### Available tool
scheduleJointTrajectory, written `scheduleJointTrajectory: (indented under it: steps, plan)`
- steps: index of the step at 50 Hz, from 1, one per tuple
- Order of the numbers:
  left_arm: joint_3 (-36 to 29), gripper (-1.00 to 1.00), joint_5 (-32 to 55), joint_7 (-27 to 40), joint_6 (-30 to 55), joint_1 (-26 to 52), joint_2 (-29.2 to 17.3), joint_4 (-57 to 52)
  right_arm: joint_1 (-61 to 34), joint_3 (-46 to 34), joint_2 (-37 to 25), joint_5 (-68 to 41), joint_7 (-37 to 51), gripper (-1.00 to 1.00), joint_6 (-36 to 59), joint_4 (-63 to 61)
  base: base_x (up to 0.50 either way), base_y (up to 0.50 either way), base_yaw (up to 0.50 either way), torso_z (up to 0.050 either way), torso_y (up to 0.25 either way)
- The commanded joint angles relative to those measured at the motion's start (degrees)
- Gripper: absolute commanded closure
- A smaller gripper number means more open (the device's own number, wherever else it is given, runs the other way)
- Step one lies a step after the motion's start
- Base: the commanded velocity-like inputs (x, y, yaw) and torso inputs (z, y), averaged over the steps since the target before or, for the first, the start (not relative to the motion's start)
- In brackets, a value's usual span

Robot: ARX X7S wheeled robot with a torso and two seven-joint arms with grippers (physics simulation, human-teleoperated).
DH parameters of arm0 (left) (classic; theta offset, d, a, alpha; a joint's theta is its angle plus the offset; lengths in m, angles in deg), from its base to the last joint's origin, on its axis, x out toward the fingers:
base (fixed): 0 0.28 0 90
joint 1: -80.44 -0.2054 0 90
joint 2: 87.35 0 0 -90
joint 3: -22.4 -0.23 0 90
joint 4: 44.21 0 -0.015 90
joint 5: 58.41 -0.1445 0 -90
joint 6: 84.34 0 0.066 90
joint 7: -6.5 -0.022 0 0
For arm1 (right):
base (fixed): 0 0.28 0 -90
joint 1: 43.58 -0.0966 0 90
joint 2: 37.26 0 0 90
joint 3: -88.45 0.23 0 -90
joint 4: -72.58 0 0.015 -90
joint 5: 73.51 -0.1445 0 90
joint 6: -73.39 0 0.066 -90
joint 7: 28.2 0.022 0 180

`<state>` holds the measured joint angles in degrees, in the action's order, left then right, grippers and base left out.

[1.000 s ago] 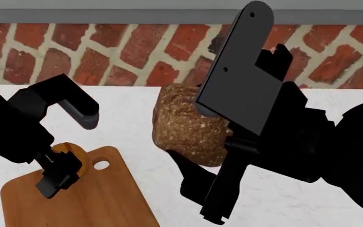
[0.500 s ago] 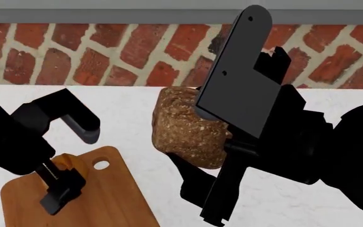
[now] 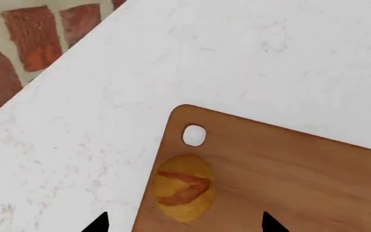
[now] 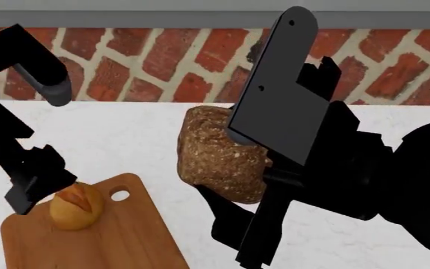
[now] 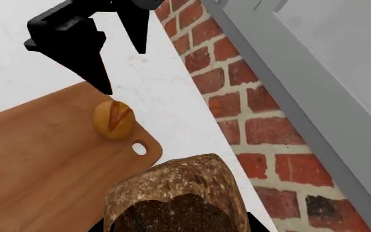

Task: Place all breads on the cutting board.

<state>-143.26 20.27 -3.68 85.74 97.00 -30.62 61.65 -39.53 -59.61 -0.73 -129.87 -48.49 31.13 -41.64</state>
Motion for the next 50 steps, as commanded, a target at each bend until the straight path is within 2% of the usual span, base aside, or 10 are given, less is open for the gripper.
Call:
scheduleJointTrajectory:
  steps: [1, 2, 7, 14, 18, 22, 34, 50]
  plan:
    - [9.9, -1.00, 14.6, 11.3, 2.8, 5.2, -10.9, -7.1, -2.5, 0.3, 1.1, -0.7, -2.8, 1.00, 1.8, 0.2, 0.02, 0.00, 0.00, 0.000, 0.000]
    - [10.9, -1.00, 16.5, 14.5, 2.3, 5.6, -12.3, -7.0, -3.2, 0.2, 1.6, -1.0, -3.2, 1.00, 2.5, 0.4, 0.02, 0.00, 0.00, 0.000, 0.000]
    - [13.3, -1.00, 19.6, 18.5, 1.2, 6.8, -16.9, -9.6, -5.5, -0.4, 4.5, -2.3, -5.8, 1.00, 4.7, 2.5, 0.02, 0.00, 0.00, 0.000, 0.000]
    - [14.7, -1.00, 18.6, 23.7, -0.5, 8.3, -21.4, -11.1, -8.3, -1.6, 9.5, -2.3, -7.1, 1.00, 7.0, 5.5, 0.02, 0.00, 0.00, 0.000, 0.000]
    - [14.7, -1.00, 14.8, 24.7, -1.9, 9.0, -22.8, -11.6, -9.4, -3.3, 13.1, -0.9, -8.9, 1.00, 7.6, 8.7, 0.02, 0.00, 0.00, 0.000, 0.000]
    - [15.1, -1.00, 13.8, 25.1, -3.2, 8.9, -23.5, -12.1, -10.6, -5.0, 16.9, 0.6, -11.5, 1.00, 7.6, 13.2, 0.02, 0.00, 0.00, 0.000, 0.000]
    - [16.3, -1.00, 11.8, 27.2, -7.0, 8.9, -23.8, -10.8, -12.3, -7.5, 22.9, -0.9, -17.8, 1.00, 9.3, 18.4, 0.02, 0.00, 0.00, 0.000, 0.000]
    - [16.4, -1.00, 10.2, 28.6, -8.4, 8.5, -23.0, -8.9, -11.2, -10.5, 26.4, -2.9, -20.3, 1.00, 11.2, 16.3, 0.02, 0.00, 0.00, 0.000, 0.000]
